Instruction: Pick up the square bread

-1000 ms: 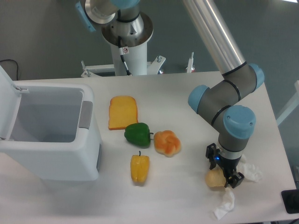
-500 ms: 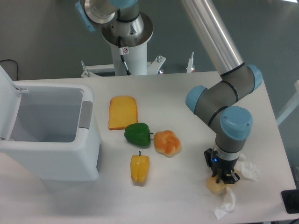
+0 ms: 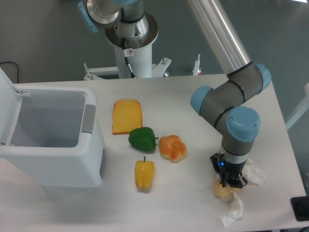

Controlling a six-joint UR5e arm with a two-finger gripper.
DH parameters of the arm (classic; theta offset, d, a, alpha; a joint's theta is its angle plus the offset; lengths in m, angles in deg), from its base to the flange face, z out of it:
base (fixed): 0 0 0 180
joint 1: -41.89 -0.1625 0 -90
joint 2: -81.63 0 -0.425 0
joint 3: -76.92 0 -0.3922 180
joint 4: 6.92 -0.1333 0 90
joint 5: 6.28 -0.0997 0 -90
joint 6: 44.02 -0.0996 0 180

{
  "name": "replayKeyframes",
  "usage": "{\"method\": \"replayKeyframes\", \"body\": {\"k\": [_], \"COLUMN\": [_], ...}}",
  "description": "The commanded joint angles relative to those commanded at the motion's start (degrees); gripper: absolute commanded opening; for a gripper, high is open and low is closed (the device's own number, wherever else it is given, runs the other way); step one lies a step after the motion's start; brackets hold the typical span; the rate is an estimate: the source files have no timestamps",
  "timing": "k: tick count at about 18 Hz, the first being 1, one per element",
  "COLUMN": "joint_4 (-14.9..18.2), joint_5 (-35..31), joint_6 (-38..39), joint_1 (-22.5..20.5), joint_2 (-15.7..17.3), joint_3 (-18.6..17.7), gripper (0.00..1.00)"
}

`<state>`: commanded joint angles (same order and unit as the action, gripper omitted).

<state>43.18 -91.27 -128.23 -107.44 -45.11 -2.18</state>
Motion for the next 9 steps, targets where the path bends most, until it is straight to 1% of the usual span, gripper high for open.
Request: {"method": "replayKeyframes", "body": {"k": [2, 4, 7, 9], "joint_4": [0.61, 4.9, 11.14, 16.15], "joint_5": [0.0, -0.09, 0.0, 0.0], "joint_6": [3.86, 5.02, 5.02, 4.94], "joint_1": [0.35, 0.44, 0.53, 0.44], "joint_2": [1.4, 3.16, 7.11, 9.14], "joint_3": [-0.09, 0.61, 0.44, 0.62], "gripper": [0.0, 0.0, 0.0, 0.0]}}
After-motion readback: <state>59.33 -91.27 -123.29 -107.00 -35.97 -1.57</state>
